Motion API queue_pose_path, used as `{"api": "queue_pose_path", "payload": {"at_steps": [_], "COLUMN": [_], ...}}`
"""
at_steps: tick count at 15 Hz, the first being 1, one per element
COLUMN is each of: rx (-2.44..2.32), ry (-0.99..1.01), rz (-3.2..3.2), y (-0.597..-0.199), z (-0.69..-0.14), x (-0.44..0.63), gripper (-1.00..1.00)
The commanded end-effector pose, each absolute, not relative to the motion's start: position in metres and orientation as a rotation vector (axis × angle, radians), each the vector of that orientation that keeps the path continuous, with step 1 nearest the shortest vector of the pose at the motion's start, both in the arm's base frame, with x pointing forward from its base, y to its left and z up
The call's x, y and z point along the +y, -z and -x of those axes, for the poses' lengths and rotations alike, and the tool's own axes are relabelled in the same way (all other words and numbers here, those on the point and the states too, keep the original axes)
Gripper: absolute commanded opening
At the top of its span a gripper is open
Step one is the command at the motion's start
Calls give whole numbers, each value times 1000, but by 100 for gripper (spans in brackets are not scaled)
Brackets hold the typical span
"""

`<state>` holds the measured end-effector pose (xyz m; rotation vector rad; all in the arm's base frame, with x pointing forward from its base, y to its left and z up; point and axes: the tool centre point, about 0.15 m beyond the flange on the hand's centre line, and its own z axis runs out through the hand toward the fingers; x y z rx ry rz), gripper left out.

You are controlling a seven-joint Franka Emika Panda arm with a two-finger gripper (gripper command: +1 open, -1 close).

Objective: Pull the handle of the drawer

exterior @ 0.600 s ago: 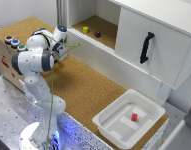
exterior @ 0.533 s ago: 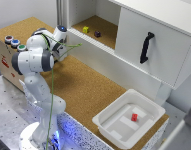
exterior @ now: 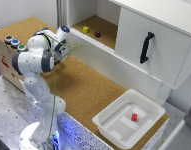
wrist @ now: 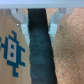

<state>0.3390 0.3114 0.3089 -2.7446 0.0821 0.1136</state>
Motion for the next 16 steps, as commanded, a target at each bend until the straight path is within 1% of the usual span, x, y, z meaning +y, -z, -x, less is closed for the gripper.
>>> {"api": "queue_pose_path", "payload": {"at_steps": [1, 16], "rx": [157, 268], "ry": [-122, 12], "rz": [2642, 2711], "y": [-281, -292], "z": [-366, -400], "x": [250, 167], "gripper": [-100, -100]}}
